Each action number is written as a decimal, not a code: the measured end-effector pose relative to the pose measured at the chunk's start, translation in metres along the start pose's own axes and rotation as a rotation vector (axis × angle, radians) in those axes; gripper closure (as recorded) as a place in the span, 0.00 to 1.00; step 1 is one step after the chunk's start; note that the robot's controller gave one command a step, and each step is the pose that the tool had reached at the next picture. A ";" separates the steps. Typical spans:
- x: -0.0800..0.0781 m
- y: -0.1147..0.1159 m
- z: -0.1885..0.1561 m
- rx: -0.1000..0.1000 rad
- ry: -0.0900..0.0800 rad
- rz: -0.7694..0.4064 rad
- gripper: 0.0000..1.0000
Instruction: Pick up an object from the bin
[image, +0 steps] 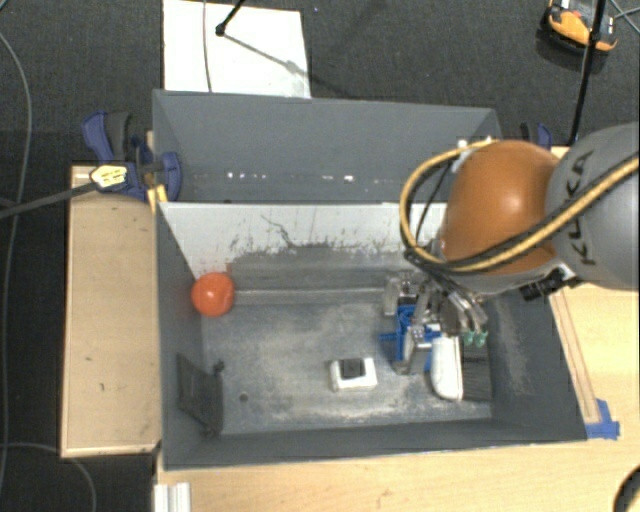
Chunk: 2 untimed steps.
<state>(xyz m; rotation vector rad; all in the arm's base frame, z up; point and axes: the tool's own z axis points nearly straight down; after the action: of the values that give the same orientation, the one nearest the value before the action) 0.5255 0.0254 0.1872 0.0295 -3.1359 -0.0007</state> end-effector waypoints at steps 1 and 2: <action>-0.001 0.000 -0.005 0.000 -0.008 0.001 0.00; 0.002 0.005 0.037 0.000 -0.014 0.031 0.00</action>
Offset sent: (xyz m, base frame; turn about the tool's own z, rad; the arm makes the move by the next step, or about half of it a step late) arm -0.0117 0.0117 -0.0965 0.0500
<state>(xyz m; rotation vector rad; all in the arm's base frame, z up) 0.5236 0.0304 0.1497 -0.0191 -3.1502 -0.0015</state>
